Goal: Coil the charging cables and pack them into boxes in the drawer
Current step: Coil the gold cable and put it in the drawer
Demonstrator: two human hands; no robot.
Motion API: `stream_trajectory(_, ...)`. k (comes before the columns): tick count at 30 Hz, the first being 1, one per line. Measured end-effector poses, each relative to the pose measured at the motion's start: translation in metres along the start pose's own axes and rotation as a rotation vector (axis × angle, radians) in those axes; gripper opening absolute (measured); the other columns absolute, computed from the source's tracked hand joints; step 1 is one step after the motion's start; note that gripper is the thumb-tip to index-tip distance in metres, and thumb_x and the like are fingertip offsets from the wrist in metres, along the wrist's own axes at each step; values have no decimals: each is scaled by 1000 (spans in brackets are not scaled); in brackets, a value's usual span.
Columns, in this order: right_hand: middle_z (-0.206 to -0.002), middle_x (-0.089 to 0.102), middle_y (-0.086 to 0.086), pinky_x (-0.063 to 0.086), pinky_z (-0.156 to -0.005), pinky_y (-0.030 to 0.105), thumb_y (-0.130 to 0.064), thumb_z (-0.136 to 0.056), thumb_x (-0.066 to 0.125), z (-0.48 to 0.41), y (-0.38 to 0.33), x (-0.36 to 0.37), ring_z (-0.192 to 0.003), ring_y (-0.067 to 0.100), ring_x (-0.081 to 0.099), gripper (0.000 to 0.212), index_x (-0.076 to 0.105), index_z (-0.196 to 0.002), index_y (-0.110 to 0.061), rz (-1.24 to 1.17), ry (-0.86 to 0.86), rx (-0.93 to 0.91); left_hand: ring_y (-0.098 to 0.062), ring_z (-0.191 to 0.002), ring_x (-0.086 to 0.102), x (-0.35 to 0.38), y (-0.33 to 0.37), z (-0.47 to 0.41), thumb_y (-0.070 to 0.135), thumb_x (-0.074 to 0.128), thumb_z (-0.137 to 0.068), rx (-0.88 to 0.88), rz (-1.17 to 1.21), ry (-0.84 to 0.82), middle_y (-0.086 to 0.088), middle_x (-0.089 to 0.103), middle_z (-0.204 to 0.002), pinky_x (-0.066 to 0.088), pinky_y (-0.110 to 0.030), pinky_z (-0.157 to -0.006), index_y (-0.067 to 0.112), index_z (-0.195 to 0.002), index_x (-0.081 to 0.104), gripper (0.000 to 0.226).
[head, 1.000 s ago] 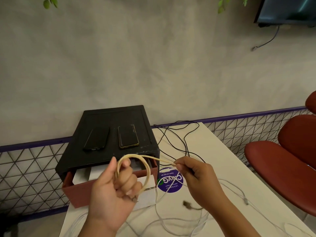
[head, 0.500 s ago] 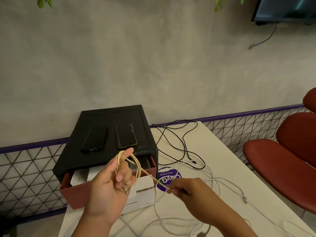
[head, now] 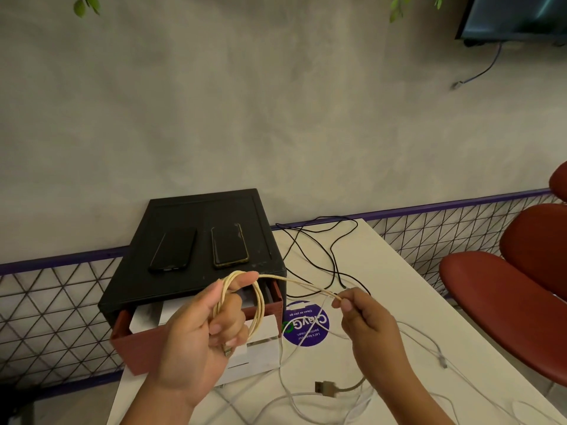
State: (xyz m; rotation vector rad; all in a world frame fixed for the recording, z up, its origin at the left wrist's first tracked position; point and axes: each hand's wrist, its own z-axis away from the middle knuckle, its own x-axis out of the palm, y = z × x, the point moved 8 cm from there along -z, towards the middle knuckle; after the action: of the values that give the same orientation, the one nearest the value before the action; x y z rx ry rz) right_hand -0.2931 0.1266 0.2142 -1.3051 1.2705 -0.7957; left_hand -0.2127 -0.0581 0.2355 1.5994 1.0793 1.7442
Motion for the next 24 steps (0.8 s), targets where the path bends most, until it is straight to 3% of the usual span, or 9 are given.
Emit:
stream_trajectory(3,-44,51,-21,37,-43,8,-8,-93,49,-1,-1,-6,-46,-8,50,16,57,-80,-14,-9,49,-26,-7,-38,22,1,1,2,40,66,-67,-6,-93,25,3,27,-44,27,-20,-38,7,-90,74,42)
stream_trajectory(5,-44,51,-20,36,-42,7,-8,-93,49,-2,-2,-11,-45,-7,49,16,57,-80,-13,-11,90,-45,-8,-38,20,3,2,4,30,44,-77,-12,-137,30,2,24,-44,24,-22,-38,6,-86,75,40)
stream_trajectory(7,-48,54,-19,35,-44,7,-7,-94,48,-4,-3,-17,-47,-5,49,19,57,-78,-14,-10,137,-75,-9,-40,19,5,2,6,27,40,-78,-22,-199,19,0,22,-46,23,-23,-40,4,-87,74,42)
stream_trajectory(11,-57,56,-17,35,-51,16,-6,-95,45,-8,-8,-33,-53,1,45,29,55,-73,-23,59,251,-141,-9,-41,18,5,-4,9,26,42,-78,-98,-335,-7,1,22,-47,22,-22,-40,1,-89,73,41)
stream_trajectory(15,-65,59,-21,34,-51,10,-4,-94,47,-12,-12,-43,-58,1,46,32,53,-70,-25,82,300,-185,-9,-41,19,11,-9,12,27,47,-76,-138,-299,-66,2,23,-47,22,-22,-41,2,-91,73,39)
stream_trajectory(17,-65,60,-16,35,-51,11,-5,-94,47,-11,-11,-41,-59,0,47,31,53,-71,-25,87,291,-178,-8,-39,18,12,-10,11,32,62,-69,-144,-208,-88,3,23,-45,22,-22,-40,0,-90,73,40)
stream_trajectory(19,-61,59,-8,37,-53,16,-7,-94,47,-9,-9,-36,-58,0,48,30,54,-72,-25,100,278,-155,-7,-36,19,13,-10,10,39,84,-51,-158,-112,-108,5,23,-42,25,-21,-37,-4,-91,71,60)
stream_trajectory(21,-64,57,-6,37,-53,18,-8,-94,47,-7,-9,-30,-56,3,48,28,54,-73,-25,112,239,-135,-5,-35,20,18,-8,11,38,91,-40,-185,20,-151,6,23,-42,28,-21,-35,-4,-93,71,71)
stream_trajectory(24,-62,53,-9,40,-47,10,-10,-93,50,-6,-5,-13,-54,-5,53,24,54,-73,-23,86,93,-84,-8,-42,20,23,-3,6,34,76,-66,-173,261,-263,3,27,-46,35,-22,-39,-2,-104,68,52)
